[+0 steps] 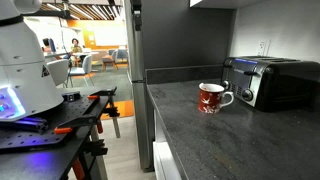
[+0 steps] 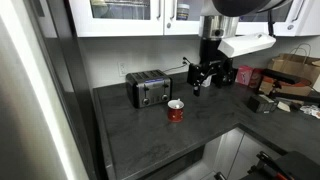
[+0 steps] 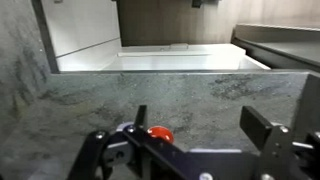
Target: Take the marker from the red cup and place it on the counter
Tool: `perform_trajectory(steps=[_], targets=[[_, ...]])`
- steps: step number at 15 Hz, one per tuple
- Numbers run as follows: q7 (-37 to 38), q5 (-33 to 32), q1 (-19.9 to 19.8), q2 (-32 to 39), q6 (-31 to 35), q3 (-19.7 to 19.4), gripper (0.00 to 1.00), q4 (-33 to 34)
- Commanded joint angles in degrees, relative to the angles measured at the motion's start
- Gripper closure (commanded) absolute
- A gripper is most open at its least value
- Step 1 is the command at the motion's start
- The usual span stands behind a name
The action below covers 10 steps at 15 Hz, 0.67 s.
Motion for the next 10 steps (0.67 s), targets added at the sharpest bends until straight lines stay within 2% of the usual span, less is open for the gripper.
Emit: perform_trajectory(steps=[1, 10], targets=[[0.4, -0.6, 0.8, 0.1, -0.2, -0.8, 0.00, 0.1], [-0.4, 0.5, 1.1, 1.0, 1.3, -1.6, 0.00, 0.2]])
